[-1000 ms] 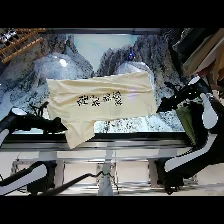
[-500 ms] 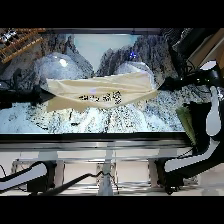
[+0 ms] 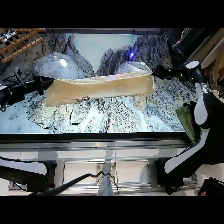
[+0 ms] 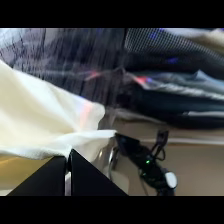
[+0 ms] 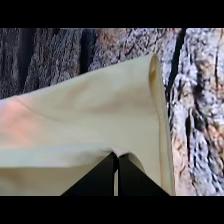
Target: Fold the clothes and pants, and hang the long-sleeved shirts on hangers.
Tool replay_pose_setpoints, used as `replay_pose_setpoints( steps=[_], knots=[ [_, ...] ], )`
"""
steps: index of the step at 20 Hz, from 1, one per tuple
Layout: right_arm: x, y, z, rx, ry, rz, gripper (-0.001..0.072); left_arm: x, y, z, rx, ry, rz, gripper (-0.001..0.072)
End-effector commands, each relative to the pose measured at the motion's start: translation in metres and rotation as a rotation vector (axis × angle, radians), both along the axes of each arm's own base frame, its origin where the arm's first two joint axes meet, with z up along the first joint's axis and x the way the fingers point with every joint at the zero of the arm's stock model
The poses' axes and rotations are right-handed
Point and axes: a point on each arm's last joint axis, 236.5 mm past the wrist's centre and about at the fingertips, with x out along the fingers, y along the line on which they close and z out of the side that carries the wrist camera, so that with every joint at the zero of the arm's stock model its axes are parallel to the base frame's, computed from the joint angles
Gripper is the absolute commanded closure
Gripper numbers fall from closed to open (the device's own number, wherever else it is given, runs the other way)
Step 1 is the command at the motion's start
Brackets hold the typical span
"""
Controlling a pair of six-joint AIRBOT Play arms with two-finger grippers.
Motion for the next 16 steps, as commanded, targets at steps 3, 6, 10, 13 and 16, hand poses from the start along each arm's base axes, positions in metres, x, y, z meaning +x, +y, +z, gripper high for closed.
replay_pose_setpoints(
  steps=[3, 6, 10, 13, 16],
  knots=[
    [0.026, 0.006, -0.012, -0.091, -0.046, 0.043, 0.0191, 0.030, 0.022, -0.013, -0.100, -0.047, 0.143, 0.0201],
    [-0.007, -0.022, -0.028, -0.081, 0.135, 0.025, 0.0191, 0.025, 0.034, 0.012, -0.114, -0.129, 0.129, 0.0203],
    [-0.048, -0.017, -0.053, -0.009, 0.299, 0.116, 0.0205, 0.004, 0.018, 0.032, 0.010, -0.224, -0.013, 0.0321],
    [-0.037, 0.013, -0.060, 0.074, 0.263, 0.148, 0.0220, -0.009, -0.003, 0.025, 0.178, -0.249, -0.130, 0.0405],
    [-0.032, 0.040, -0.070, 0.051, 0.238, 0.196, 0.0414, -0.008, -0.019, 0.001, 0.349, -0.217, -0.186, 0.0447]
  ],
)
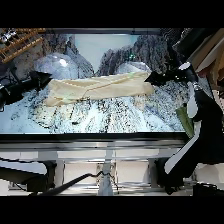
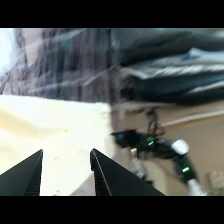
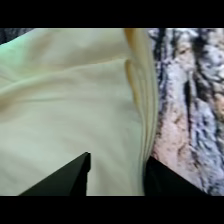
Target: Fold the clothes and pants, and hang the long-sleeved shirts on hangers.
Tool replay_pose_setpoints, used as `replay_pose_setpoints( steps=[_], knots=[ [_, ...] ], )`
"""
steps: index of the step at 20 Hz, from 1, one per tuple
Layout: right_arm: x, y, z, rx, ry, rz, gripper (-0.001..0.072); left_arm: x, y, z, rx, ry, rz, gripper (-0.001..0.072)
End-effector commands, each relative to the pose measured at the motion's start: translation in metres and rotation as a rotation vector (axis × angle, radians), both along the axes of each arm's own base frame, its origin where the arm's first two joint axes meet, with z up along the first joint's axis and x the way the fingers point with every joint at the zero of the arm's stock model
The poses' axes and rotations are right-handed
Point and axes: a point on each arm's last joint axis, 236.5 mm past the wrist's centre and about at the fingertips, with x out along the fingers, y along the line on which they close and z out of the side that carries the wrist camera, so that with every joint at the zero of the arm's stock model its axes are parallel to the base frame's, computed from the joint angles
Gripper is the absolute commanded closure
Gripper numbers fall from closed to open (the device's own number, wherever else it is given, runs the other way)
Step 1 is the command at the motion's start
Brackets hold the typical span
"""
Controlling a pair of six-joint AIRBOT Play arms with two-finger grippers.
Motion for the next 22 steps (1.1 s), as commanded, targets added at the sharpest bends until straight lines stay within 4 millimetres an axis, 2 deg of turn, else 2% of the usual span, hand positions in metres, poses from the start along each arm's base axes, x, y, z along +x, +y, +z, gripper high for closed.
replay_pose_setpoints(
  steps=[1, 2, 3, 4, 6, 7, 8, 9, 10, 11, 12, 13, 15, 16, 18, 20, 22],
  knots=[
    [0.001, 0.028, -0.007, 0.000, -0.022, 0.075, 0.0603, -0.005, -0.022, -0.026, 0.212, 0.003, -0.080, 0.0488],
    [0.001, 0.029, -0.001, -0.006, -0.029, 0.094, 0.0696, -0.008, -0.034, -0.030, 0.239, 0.006, -0.114, 0.0510],
    [-0.003, 0.026, 0.008, -0.023, -0.028, 0.121, 0.0698, -0.013, -0.048, -0.035, 0.259, 0.007, -0.158, 0.0575],
    [-0.009, 0.018, 0.018, -0.064, -0.025, 0.137, 0.0699, -0.018, -0.060, -0.039, 0.284, 0.013, -0.200, 0.0674],
    [-0.027, -0.027, 0.042, -0.240, 0.002, 0.143, 0.0700, -0.033, -0.077, -0.055, 0.316, 0.098, -0.252, 0.0703],
    [-0.037, -0.058, 0.059, -0.348, 0.021, 0.118, 0.0700, -0.041, -0.082, -0.065, 0.342, 0.155, -0.270, 0.0703],
    [-0.048, -0.087, 0.082, -0.429, 0.025, 0.080, 0.0700, -0.051, -0.086, -0.076, 0.378, 0.208, -0.296, 0.0703],
    [-0.055, -0.106, 0.106, -0.473, 0.007, 0.051, 0.0701, -0.060, -0.089, -0.085, 0.420, 0.244, -0.324, 0.0703],
    [-0.060, -0.116, 0.132, -0.491, -0.028, 0.009, 0.0701, -0.066, -0.093, -0.091, 0.454, 0.261, -0.348, 0.0703],
    [-0.061, -0.116, 0.159, -0.489, -0.078, -0.020, 0.0701, -0.069, -0.101, -0.095, 0.474, 0.264, -0.367, 0.0703],
    [-0.062, -0.103, 0.182, -0.467, -0.130, -0.022, 0.0701, -0.068, -0.109, -0.096, 0.477, 0.256, -0.377, 0.0703],
    [-0.061, -0.079, 0.200, -0.423, -0.169, -0.021, 0.0701, -0.065, -0.117, -0.097, 0.490, 0.241, -0.384, 0.0703],
    [-0.056, -0.009, 0.221, -0.321, -0.217, 0.013, 0.0701, -0.057, -0.131, -0.095, 0.505, 0.210, -0.395, 0.0703],
    [-0.052, 0.031, 0.223, -0.291, -0.234, 0.040, 0.0701, -0.053, -0.133, -0.090, 0.509, 0.193, -0.397, 0.0703],
    [-0.043, 0.129, 0.223, -0.230, -0.301, 0.089, 0.0701, -0.044, -0.129, -0.073, 0.510, 0.159, -0.398, 0.0703],
    [-0.039, 0.230, 0.213, -0.170, -0.387, 0.132, 0.0701, -0.041, -0.107, -0.058, 0.530, 0.167, -0.402, 0.0703],
    [-0.046, 0.320, 0.183, -0.100, -0.424, 0.156, 0.0700, -0.052, -0.065, -0.054, 0.590, 0.249, -0.402, 0.0703]
  ],
)
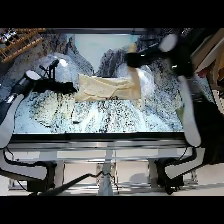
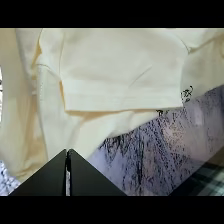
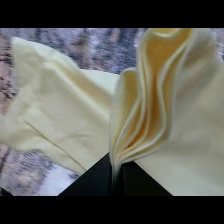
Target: Fold the clothes and pants, and hang the long-sleeved shirts on hangers.
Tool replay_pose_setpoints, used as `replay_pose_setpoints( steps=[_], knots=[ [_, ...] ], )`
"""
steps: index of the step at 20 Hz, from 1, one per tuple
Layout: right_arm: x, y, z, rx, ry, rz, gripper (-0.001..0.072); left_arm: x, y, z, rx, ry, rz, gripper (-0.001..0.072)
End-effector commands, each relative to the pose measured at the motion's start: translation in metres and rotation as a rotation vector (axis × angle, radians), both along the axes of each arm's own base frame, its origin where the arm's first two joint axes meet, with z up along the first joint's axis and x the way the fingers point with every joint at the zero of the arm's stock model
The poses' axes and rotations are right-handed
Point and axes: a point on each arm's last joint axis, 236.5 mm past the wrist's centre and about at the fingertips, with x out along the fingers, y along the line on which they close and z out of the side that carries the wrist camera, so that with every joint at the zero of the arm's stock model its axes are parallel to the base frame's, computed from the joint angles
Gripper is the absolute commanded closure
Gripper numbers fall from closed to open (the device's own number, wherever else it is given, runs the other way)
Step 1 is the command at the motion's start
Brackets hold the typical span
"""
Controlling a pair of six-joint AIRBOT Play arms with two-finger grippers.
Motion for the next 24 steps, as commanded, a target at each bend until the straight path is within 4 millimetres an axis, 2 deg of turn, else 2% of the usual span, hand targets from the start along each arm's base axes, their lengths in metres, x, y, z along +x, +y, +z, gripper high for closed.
replay_pose_setpoints(
  steps=[1, 2, 3, 4, 5, 6, 7, 8, 9, 10, 11, 12, 13, 14, 15, 16, 17, 19, 20, 21, 24],
  knots=[
    [-0.015, 0.158, -0.036, 0.134, -0.085, 0.058, 0.0699, -0.018, 0.062, 0.010, 0.108, 0.090, 0.022, 0.0703],
    [-0.024, 0.191, -0.062, 0.148, -0.076, 0.088, 0.0698, -0.025, 0.079, 0.014, 0.114, 0.119, 0.048, 0.0702],
    [-0.031, 0.213, -0.085, 0.155, -0.055, 0.106, 0.0693, -0.031, 0.092, 0.019, 0.100, 0.135, 0.068, 0.0702],
    [-0.038, 0.228, -0.107, 0.154, -0.017, 0.123, 0.0556, -0.035, 0.102, 0.024, 0.092, 0.145, 0.082, 0.0702],
    [-0.045, 0.233, -0.121, 0.146, 0.025, 0.144, 0.0316, -0.039, 0.110, 0.027, 0.087, 0.154, 0.093, 0.0702],
    [-0.053, 0.233, -0.122, 0.130, 0.047, 0.196, 0.0286, -0.041, 0.115, 0.028, 0.086, 0.156, 0.096, 0.0703],
    [-0.056, 0.226, -0.111, 0.102, 0.036, 0.268, 0.0285, -0.042, 0.118, 0.028, 0.084, 0.157, 0.097, 0.0702],
    [-0.053, 0.212, -0.093, 0.074, 0.013, 0.310, 0.0285, -0.042, 0.119, 0.028, 0.085, 0.157, 0.099, 0.0702],
    [-0.041, 0.189, -0.069, 0.047, -0.020, 0.302, 0.0285, -0.043, 0.120, 0.027, 0.092, 0.159, 0.095, 0.0703],
    [-0.022, 0.152, -0.045, 0.004, -0.065, 0.259, 0.0286, -0.045, 0.119, 0.027, 0.091, 0.164, 0.090, 0.0702],
    [-0.003, 0.107, -0.025, -0.036, -0.085, 0.198, 0.0286, -0.047, 0.118, 0.028, 0.087, 0.173, 0.083, 0.0702],
    [0.008, 0.062, -0.013, -0.057, -0.070, 0.134, 0.0292, -0.050, 0.117, 0.028, 0.083, 0.182, 0.076, 0.0702],
    [0.016, 0.014, -0.010, -0.075, -0.029, 0.068, 0.0293, -0.051, 0.116, 0.028, 0.080, 0.185, 0.074, 0.0702],
    [0.016, -0.027, -0.016, -0.082, 0.035, 0.014, 0.0293, -0.051, 0.116, 0.028, 0.080, 0.186, 0.073, 0.0702],
    [0.009, -0.060, -0.029, -0.066, 0.127, -0.027, 0.0281, -0.050, 0.114, 0.029, 0.077, 0.185, 0.071, 0.0702],
    [-0.001, -0.085, -0.045, -0.014, 0.228, -0.046, 0.0280, -0.050, 0.112, 0.030, 0.068, 0.182, 0.071, 0.0702],
    [-0.008, -0.098, -0.059, 0.060, 0.294, -0.058, 0.0278, -0.047, 0.107, 0.033, 0.044, 0.176, 0.073, 0.0702],
    [-0.016, -0.109, -0.090, 0.234, 0.364, -0.070, 0.0109, -0.042, 0.095, 0.042, -0.016, 0.160, 0.081, 0.0702],
    [-0.016, -0.112, -0.106, 0.295, 0.381, -0.076, 0.0102, -0.039, 0.090, 0.047, -0.051, 0.151, 0.087, 0.0701],
    [-0.016, -0.110, -0.121, 0.344, 0.397, -0.067, 0.0070, -0.036, 0.085, 0.052, -0.080, 0.144, 0.092, 0.0701],
    [-0.005, -0.088, -0.152, 0.466, 0.400, -0.005, 0.0056, -0.032, 0.077, 0.061, -0.133, 0.131, 0.100, 0.0701]
  ],
)
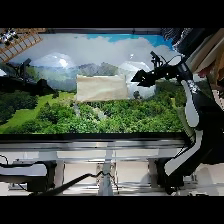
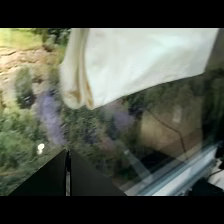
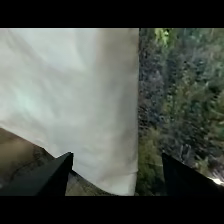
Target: Fold the clothes and pants, and hang the long-sleeved shirts on hangers.
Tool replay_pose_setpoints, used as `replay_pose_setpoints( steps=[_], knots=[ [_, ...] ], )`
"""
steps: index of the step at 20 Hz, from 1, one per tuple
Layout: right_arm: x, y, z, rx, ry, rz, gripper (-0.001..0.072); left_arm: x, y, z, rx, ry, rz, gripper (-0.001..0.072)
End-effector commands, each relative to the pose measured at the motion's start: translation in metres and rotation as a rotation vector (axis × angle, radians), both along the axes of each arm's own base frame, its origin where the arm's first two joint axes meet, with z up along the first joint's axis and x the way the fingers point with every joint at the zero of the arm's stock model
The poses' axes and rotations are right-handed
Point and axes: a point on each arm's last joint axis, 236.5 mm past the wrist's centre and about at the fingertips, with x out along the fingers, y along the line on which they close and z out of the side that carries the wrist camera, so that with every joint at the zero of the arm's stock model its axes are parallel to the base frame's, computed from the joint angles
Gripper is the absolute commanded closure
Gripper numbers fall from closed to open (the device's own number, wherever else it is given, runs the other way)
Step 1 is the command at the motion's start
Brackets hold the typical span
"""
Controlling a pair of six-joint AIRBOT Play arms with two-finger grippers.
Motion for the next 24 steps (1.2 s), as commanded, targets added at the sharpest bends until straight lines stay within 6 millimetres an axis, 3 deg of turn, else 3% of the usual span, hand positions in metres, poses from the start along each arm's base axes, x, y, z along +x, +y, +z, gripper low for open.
replay_pose_setpoints(
  steps=[1, 3, 6, 7, 8, 9, 10, 12, 13, 15, 18, 21, 24],
  knots=[
    [0.009, 0.019, -0.025, 0.204, -0.007, 0.018, 0.0043, 0.005, -0.012, 0.012, -0.070, -0.018, 0.013, 0.0701],
    [0.008, 0.038, -0.037, 0.231, 0.019, 0.078, 0.0020, 0.001, -0.013, 0.013, -0.076, -0.007, 0.001, 0.0701],
    [-0.001, 0.073, -0.037, 0.256, 0.032, 0.198, 0.0014, -0.002, -0.015, 0.013, -0.082, 0.004, -0.011, 0.0701],
    [-0.001, 0.084, -0.037, 0.254, 0.027, 0.219, 0.0066, -0.002, -0.015, 0.013, -0.082, 0.003, -0.011, 0.0701],
    [0.000, 0.094, -0.036, 0.250, 0.016, 0.237, 0.0166, -0.003, -0.015, 0.013, -0.083, 0.005, -0.013, 0.0701],
    [0.004, 0.103, -0.033, 0.241, 0.009, 0.228, 0.0486, -0.004, -0.015, 0.013, -0.084, 0.003, -0.019, 0.0701],
    [0.010, 0.109, -0.028, 0.237, 0.000, 0.209, 0.0686, -0.006, -0.016, 0.014, -0.085, 0.001, -0.035, 0.0701],
    [0.017, 0.111, 0.003, 0.245, -0.010, 0.201, 0.0697, -0.014, -0.019, 0.015, -0.099, 0.023, -0.064, 0.0701],
    [0.019, 0.105, 0.029, 0.245, -0.027, 0.202, 0.0698, -0.020, -0.021, 0.016, -0.107, 0.039, -0.081, 0.0701],
    [0.022, 0.072, 0.084, 0.169, -0.087, 0.164, 0.0698, -0.034, -0.026, 0.019, -0.129, 0.078, -0.124, 0.0702],
    [0.014, -0.018, 0.168, 0.013, -0.178, -0.014, 0.0699, -0.047, -0.030, 0.031, -0.141, 0.084, -0.175, 0.0702],
    [-0.019, -0.119, 0.238, -0.061, -0.234, -0.227, 0.0701, -0.053, -0.030, 0.052, -0.118, 0.021, -0.193, 0.0702],
    [-0.072, -0.227, 0.270, -0.161, -0.235, -0.456, 0.0700, -0.057, -0.032, 0.072, -0.094, -0.037, -0.196, 0.0702]
  ],
)
